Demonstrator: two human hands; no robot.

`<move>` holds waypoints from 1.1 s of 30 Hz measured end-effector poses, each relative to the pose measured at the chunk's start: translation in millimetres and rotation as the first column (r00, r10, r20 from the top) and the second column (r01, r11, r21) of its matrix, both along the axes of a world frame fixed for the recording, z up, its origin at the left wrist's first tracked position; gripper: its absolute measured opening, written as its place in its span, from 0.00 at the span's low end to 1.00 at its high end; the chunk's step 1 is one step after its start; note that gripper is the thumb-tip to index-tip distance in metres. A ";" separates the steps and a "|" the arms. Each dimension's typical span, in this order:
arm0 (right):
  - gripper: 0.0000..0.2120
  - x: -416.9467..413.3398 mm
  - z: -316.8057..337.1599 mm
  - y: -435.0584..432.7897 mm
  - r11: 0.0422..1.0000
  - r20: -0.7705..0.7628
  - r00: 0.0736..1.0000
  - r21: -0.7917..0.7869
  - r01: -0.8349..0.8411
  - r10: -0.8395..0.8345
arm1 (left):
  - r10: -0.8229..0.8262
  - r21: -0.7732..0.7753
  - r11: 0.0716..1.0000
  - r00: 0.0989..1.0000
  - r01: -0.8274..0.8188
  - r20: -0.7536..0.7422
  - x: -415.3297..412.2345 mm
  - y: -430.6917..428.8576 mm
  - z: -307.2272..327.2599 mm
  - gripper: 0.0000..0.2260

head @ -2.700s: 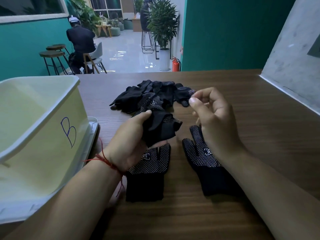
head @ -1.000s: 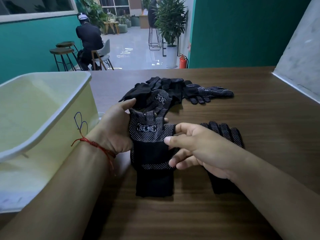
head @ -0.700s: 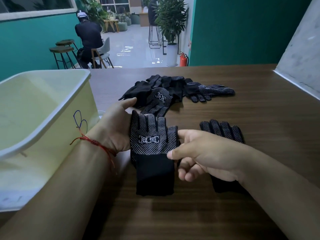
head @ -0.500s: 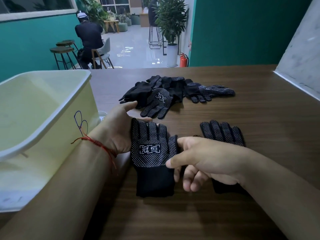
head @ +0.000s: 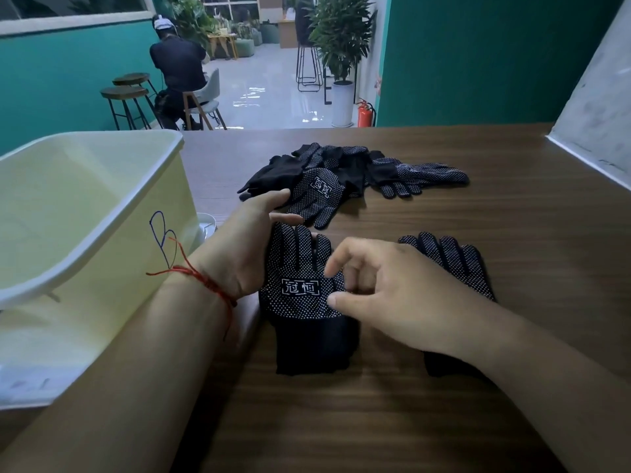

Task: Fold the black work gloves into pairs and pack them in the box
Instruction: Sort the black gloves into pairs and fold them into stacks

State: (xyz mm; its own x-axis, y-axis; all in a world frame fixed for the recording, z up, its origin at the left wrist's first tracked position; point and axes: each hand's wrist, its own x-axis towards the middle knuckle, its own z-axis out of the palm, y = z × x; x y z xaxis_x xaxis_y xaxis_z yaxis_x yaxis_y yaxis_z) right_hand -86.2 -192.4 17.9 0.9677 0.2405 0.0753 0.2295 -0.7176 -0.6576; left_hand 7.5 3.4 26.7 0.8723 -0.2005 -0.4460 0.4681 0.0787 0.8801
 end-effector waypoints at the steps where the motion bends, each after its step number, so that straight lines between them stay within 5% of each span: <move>1: 0.09 -2.2 -0.7 2.7 0.999 0.028 0.998 0.020 -0.050 0.049 | 0.020 0.023 1.000 0.999 -0.021 0.038 0.9 -0.4 -0.9 0.25; 4: 0.09 -5.3 -5.2 9.1 0.978 0.087 0.974 0.007 -0.209 0.207 | 0.052 0.186 0.978 0.969 -0.099 0.242 9.0 1.8 -6.3 0.20; 7: 0.10 -4.7 -11.4 10.9 0.943 0.062 0.943 -0.091 -0.321 0.327 | -0.106 0.424 0.900 0.894 -0.099 0.435 12.1 4.1 -8.5 0.17; 12: 0.16 -5.0 -12.8 9.8 0.904 0.032 0.918 -0.194 -0.382 0.395 | -0.126 0.430 0.882 0.785 -0.191 0.607 11.8 8.5 -9.5 0.12; 16: 0.16 -5.6 -15.6 11.8 0.887 0.061 0.902 -0.217 -0.407 0.428 | -0.260 0.700 0.620 0.749 -0.353 0.609 12.2 19.2 -5.7 0.09; 20: 0.10 -3.6 -18.3 12.5 0.899 0.098 0.905 -0.198 -0.390 0.414 | -0.409 0.948 0.238 0.863 -0.212 0.296 10.3 20.3 -9.9 0.13; 33: 0.07 -3.4 -22.9 13.6 0.899 0.174 0.894 -0.230 -0.372 0.414 | -0.462 0.905 0.294 0.784 -0.307 0.415 21.2 20.8 -28.4 0.07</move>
State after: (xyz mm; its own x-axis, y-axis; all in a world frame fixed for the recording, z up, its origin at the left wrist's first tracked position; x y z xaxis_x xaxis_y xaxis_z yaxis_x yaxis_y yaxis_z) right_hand -89.5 -178.9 -4.9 0.7563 0.6275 0.1852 0.6374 -0.6428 -0.4250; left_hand 28.7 24.2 -1.7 0.9860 -0.0887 0.1414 -0.1329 -0.9297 0.3434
